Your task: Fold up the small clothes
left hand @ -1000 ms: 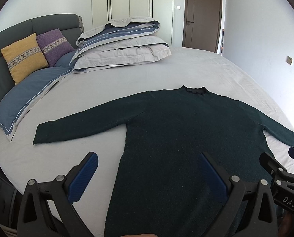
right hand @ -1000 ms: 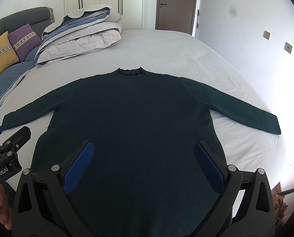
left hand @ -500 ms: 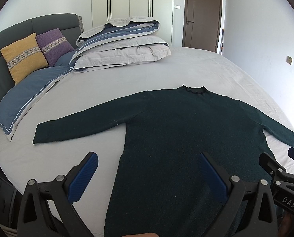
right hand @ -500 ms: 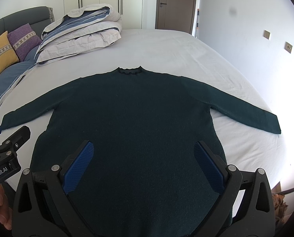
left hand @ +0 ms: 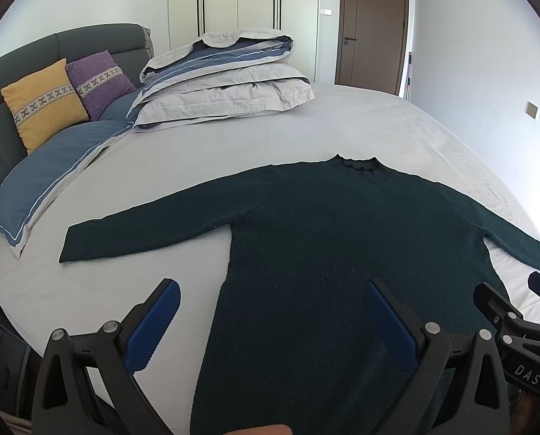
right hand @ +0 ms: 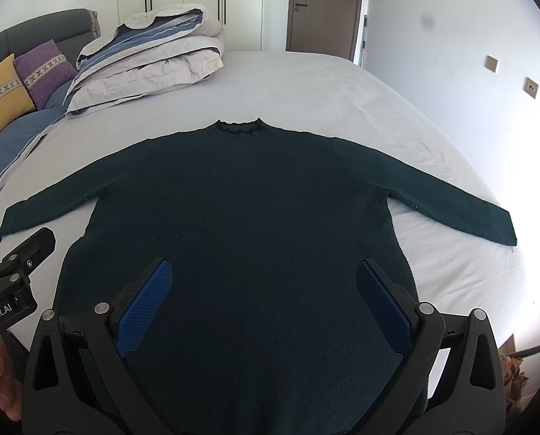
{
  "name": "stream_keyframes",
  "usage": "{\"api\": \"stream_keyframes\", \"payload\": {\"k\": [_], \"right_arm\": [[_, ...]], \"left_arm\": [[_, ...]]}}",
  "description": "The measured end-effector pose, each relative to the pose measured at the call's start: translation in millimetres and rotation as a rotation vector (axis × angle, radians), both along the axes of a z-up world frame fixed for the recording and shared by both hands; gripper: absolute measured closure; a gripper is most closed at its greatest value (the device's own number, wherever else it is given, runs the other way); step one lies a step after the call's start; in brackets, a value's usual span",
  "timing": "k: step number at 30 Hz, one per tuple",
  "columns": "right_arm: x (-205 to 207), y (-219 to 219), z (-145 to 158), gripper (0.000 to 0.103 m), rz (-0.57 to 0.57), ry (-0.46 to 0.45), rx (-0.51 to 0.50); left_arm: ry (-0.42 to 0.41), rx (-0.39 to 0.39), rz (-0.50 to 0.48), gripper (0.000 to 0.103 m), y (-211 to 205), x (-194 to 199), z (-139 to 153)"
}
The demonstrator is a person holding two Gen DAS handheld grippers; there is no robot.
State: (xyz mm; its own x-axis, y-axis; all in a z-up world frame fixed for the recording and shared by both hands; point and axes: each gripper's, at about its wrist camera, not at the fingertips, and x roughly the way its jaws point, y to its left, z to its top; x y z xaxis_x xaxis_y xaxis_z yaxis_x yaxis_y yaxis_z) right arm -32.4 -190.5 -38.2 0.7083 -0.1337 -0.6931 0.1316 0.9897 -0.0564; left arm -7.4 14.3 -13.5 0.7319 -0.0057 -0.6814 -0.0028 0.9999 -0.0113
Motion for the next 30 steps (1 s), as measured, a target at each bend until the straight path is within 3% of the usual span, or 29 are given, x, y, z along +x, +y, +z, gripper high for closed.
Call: {"api": "stream_keyframes", "payload": {"k": [21,26,30], "right_arm": [[6.4,-20.4,-11.9,0.000,-0.036,0.030,0.028],[6.6,-79.5,-10.8,0.000,-0.113,-0.015,0.141],[-2.6,-187.6,-15.4,0.000,-0.275,-0.104,0.362]], "left_arm": [[0.028,0.002,0.010,0.000,-4.2,6.5,-10.2],[0.016,-0.026,0.004,0.000,-1.7,3.2,-15.2],[0.028,-0.015,-0.006,0.000,-1.5,7.5,-21.4]]}}
